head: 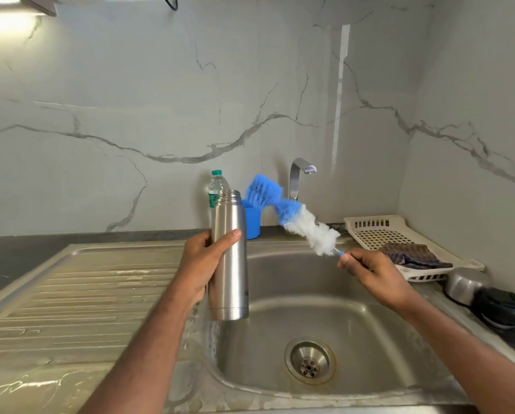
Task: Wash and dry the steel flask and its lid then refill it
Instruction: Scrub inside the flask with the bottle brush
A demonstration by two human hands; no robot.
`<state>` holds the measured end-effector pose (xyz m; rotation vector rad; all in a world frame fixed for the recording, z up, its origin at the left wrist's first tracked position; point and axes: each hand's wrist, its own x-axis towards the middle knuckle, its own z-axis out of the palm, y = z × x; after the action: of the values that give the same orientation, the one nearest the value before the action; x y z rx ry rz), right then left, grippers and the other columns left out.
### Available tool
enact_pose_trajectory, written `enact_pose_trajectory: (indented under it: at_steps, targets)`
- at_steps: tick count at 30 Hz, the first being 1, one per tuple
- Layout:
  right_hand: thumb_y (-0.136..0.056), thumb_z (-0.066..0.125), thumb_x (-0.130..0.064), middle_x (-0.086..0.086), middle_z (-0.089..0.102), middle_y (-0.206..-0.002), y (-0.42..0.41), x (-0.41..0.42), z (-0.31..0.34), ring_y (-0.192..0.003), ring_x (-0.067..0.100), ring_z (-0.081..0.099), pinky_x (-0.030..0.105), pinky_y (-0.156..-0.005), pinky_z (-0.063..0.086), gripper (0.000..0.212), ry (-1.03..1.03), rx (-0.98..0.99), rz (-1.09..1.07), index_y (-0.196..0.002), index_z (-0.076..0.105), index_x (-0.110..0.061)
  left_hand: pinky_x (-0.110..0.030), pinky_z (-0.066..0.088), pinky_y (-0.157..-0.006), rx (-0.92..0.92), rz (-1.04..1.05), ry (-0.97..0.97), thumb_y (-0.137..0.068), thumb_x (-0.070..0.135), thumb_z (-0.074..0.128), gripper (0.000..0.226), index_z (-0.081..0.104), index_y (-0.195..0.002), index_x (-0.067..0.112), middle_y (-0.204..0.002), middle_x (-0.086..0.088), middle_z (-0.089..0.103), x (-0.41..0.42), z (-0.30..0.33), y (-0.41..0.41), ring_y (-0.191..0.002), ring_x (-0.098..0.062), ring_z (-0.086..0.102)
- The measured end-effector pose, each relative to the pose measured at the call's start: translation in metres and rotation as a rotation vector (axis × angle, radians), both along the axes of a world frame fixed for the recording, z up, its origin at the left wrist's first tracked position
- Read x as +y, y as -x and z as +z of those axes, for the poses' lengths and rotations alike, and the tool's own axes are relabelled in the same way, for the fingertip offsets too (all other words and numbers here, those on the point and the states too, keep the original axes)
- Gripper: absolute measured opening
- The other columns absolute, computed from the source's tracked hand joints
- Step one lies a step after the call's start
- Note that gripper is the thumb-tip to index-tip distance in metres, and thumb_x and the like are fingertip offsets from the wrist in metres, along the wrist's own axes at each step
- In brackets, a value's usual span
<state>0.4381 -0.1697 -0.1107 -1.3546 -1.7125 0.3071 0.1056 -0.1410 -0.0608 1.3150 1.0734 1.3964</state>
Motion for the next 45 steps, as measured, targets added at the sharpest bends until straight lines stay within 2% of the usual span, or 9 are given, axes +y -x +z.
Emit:
enact_pose_trajectory:
  at_steps: [10, 16, 19, 25, 31, 34, 38, 42, 45]
  targets:
    - [-0.101, 0.059, -0.033, -0.008, 0.052, -0.058, 0.0, -0.003, 0.004, -0.058, 0.013, 0.051, 0.034, -0.061, 0.045, 0.025, -0.032, -0.118, -0.017, -0.08, 0.071, -0.026, -0.03, 0.055, -0.065, 0.043, 0.007, -0.01, -0.083, 0.03, 0.082, 0.022, 0.075, -0.094, 0.012, -0.082, -0.008, 0.077, 0.004, -0.007, -0.003, -0.071, -0.018, 0.072]
    - [-0.101, 0.06, -0.028, -0.011, 0.044, -0.057, 0.017, 0.003, 0.008, -0.053, 0.005, 0.038, 0.026, -0.054, 0.031, 0.026, -0.085, -0.108, 0.011, -0.08, 0.069, -0.017, -0.028, 0.054, -0.06, 0.146, 0.002, -0.067, -0.078, 0.035, 0.087, 0.029, 0.075, -0.091, 0.011, -0.079, -0.007, 0.076, 0.003, -0.008, -0.014, -0.068, -0.015, 0.071]
    - [-0.1, 0.059, -0.031, -0.001, 0.046, -0.059, 0.006, -0.002, 0.007, -0.056, 0.006, 0.039, 0.028, -0.055, 0.032, 0.034, -0.091, -0.14, 0.031, -0.079, 0.067, -0.005, -0.029, 0.054, -0.06, 0.085, 0.057, -0.033, -0.081, 0.032, 0.083, 0.027, 0.075, -0.093, 0.009, -0.076, -0.005, 0.075, 0.008, -0.004, 0.001, -0.068, -0.017, 0.071]
    - [-0.101, 0.061, -0.027, 0.006, 0.053, -0.061, 0.018, 0.006, 0.012, -0.056, 0.006, 0.041, 0.032, -0.057, 0.036, 0.024, -0.122, -0.132, 0.002, -0.083, 0.07, -0.013, -0.024, 0.051, -0.056, 0.176, -0.001, -0.077, -0.08, 0.028, 0.085, 0.02, 0.074, -0.085, 0.012, -0.071, -0.002, 0.073, 0.003, -0.007, -0.015, -0.062, -0.011, 0.067]
    - [-0.1, 0.062, -0.024, -0.007, 0.044, -0.057, 0.009, 0.001, 0.008, -0.053, 0.005, 0.038, 0.024, -0.053, 0.03, 0.027, -0.1, -0.104, 0.004, -0.081, 0.069, -0.007, -0.03, 0.052, -0.058, 0.142, 0.021, -0.049, -0.076, 0.032, 0.088, 0.027, 0.073, -0.088, 0.012, -0.073, -0.004, 0.074, 0.005, -0.004, -0.005, -0.066, -0.017, 0.07]
    - [-0.1, 0.062, -0.025, -0.005, 0.043, -0.059, 0.016, 0.007, 0.011, -0.055, 0.006, 0.037, 0.025, -0.054, 0.03, 0.027, -0.121, -0.125, -0.019, -0.08, 0.068, -0.007, -0.041, 0.056, -0.063, 0.291, 0.062, -0.14, -0.065, 0.048, 0.088, 0.04, 0.074, -0.087, 0.018, -0.077, -0.003, 0.075, 0.007, -0.007, -0.013, -0.07, -0.023, 0.073]
    - [-0.1, 0.062, -0.025, -0.008, 0.041, -0.058, 0.004, -0.004, 0.011, -0.055, 0.005, 0.036, 0.022, -0.052, 0.028, 0.032, -0.124, -0.1, 0.055, -0.074, 0.062, -0.007, -0.034, 0.046, -0.056, 0.614, 0.375, -0.343, -0.064, 0.059, 0.083, 0.042, 0.063, -0.081, 0.027, -0.065, 0.006, 0.062, 0.013, -0.001, -0.001, -0.062, -0.018, 0.06]
    - [-0.1, 0.06, -0.029, -0.002, 0.043, -0.057, 0.012, 0.001, 0.012, -0.056, 0.006, 0.036, 0.026, -0.054, 0.032, 0.03, -0.209, -0.136, -0.012, -0.075, 0.061, -0.012, -0.037, 0.051, -0.067, 1.078, 0.608, -0.516, -0.067, 0.061, 0.082, 0.076, 0.061, -0.129, 0.022, -0.095, -0.003, 0.068, 0.01, -0.001, -0.008, -0.085, -0.028, 0.064]
    - [-0.1, 0.06, -0.028, -0.008, 0.038, -0.058, 0.014, 0.0, 0.013, -0.055, 0.006, 0.034, 0.025, -0.053, 0.029, 0.033, -0.199, -0.153, 0.032, -0.071, 0.057, -0.012, -0.039, 0.05, -0.069, 1.223, 0.694, -0.585, -0.064, 0.053, 0.089, 0.089, 0.058, -0.138, 0.013, -0.101, -0.011, 0.07, 0.014, -0.006, -0.003, -0.087, -0.032, 0.064]
